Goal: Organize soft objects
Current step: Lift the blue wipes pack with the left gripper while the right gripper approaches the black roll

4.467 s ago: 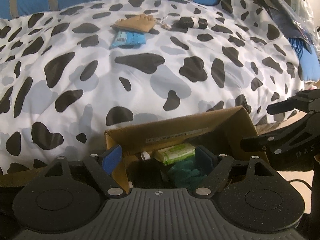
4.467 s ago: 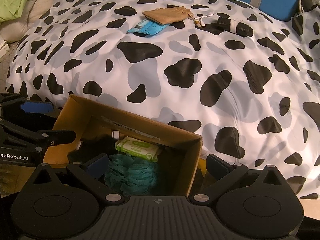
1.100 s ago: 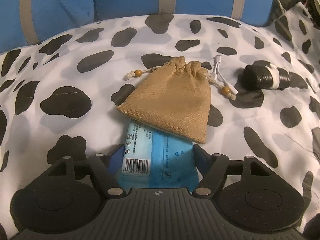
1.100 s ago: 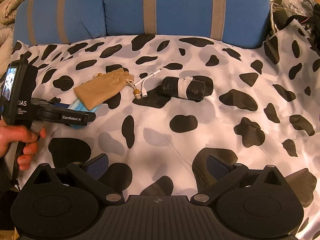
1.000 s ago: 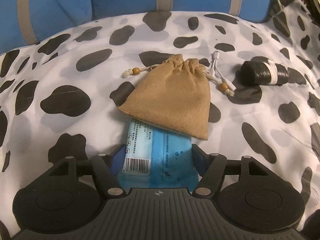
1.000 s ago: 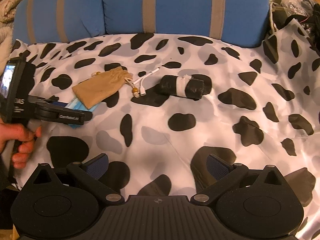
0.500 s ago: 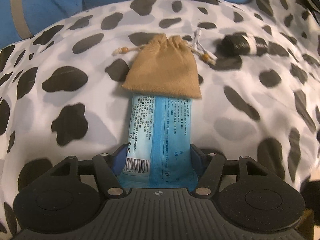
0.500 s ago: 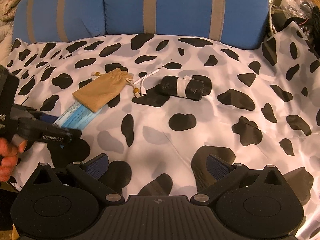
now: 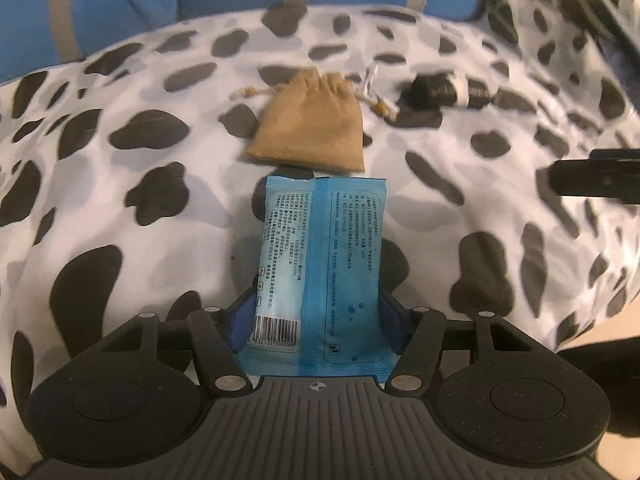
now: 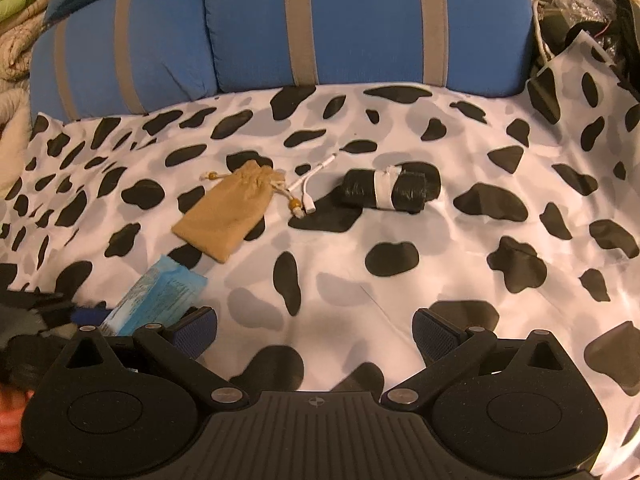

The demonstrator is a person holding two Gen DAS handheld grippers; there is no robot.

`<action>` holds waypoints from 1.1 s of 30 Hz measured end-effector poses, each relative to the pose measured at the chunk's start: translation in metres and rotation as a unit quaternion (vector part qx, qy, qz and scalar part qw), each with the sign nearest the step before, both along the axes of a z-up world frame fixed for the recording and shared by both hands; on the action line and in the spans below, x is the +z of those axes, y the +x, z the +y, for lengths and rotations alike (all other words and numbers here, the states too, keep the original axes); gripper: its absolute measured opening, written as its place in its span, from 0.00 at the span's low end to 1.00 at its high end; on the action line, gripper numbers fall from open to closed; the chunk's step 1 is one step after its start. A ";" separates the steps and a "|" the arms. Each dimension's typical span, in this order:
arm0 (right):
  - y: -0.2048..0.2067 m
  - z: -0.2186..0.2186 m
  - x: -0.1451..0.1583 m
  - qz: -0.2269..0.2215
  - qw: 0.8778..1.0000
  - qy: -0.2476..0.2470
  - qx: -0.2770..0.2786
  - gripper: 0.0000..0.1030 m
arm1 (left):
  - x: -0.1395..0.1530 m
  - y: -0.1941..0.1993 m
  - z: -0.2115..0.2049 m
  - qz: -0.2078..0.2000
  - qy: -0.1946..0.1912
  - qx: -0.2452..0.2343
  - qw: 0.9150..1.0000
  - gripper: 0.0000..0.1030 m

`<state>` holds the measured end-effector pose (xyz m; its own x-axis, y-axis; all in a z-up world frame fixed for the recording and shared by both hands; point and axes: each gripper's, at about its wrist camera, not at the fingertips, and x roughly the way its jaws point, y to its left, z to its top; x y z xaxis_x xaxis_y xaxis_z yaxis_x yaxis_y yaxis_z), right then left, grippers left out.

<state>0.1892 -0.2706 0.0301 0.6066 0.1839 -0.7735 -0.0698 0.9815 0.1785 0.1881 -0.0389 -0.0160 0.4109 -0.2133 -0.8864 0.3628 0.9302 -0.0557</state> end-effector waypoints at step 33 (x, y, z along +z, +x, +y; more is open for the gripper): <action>0.080 -0.007 -0.048 -0.029 0.988 -0.147 0.036 0.99 | 0.046 -0.025 0.017 -0.028 -0.058 0.010 0.998 0.58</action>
<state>0.2695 -0.2779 -0.0184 0.6444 0.0007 -0.7646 -0.1436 0.9823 -0.1202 0.1631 -0.0221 0.0296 0.4639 -0.3044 -0.8320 0.3488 0.9260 -0.1443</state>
